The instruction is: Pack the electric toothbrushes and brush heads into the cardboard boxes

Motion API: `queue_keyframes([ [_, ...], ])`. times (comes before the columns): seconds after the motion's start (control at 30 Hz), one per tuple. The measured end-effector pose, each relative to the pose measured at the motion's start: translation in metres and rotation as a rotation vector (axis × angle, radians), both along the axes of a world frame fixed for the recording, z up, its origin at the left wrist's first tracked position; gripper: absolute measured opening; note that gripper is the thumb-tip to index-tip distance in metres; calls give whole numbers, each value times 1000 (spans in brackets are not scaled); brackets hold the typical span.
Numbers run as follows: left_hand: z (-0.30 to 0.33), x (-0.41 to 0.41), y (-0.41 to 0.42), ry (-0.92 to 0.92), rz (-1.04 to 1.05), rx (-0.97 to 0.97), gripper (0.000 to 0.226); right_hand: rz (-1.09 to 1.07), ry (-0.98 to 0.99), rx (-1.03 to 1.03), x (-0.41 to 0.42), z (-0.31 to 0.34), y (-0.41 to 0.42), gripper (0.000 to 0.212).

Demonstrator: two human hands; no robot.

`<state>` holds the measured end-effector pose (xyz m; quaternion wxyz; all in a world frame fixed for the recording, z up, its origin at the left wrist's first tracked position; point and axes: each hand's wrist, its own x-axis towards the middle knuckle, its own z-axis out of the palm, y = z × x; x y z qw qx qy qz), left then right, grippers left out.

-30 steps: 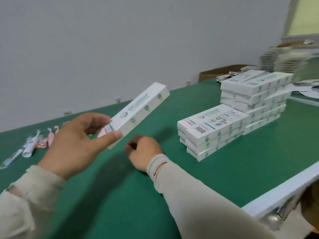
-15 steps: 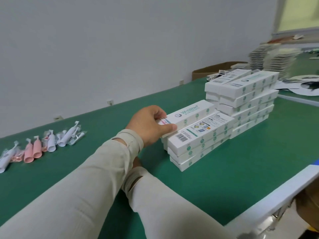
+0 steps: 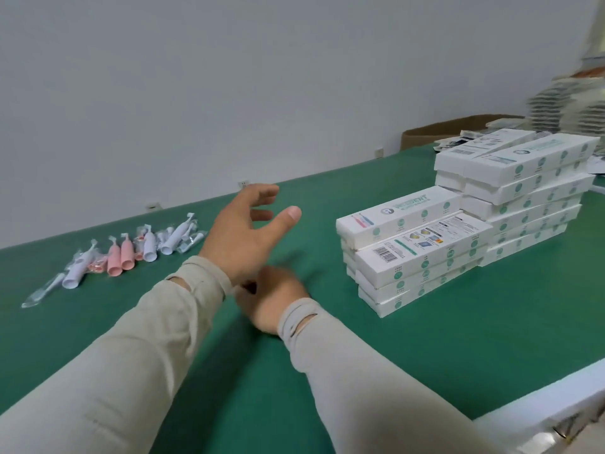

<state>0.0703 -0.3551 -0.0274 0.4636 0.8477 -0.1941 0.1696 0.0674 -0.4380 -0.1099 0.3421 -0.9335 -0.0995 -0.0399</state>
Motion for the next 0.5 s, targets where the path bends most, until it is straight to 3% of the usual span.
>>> queue_keyframes([
  [0.1,-23,-19,91,-28,238,44,29,31,-16,41,-4,0,12,14],
  [0.23,-74,-59,206,219,568,352,37,57,-7,-43,-5,0,16,15],
  [0.33,-92,-86,254,310,649,578,45,96,-61,-167,-11,2,22,16],
  [0.5,-95,-105,284,271,664,600,40,187,-143,-554,-25,16,82,22],
])
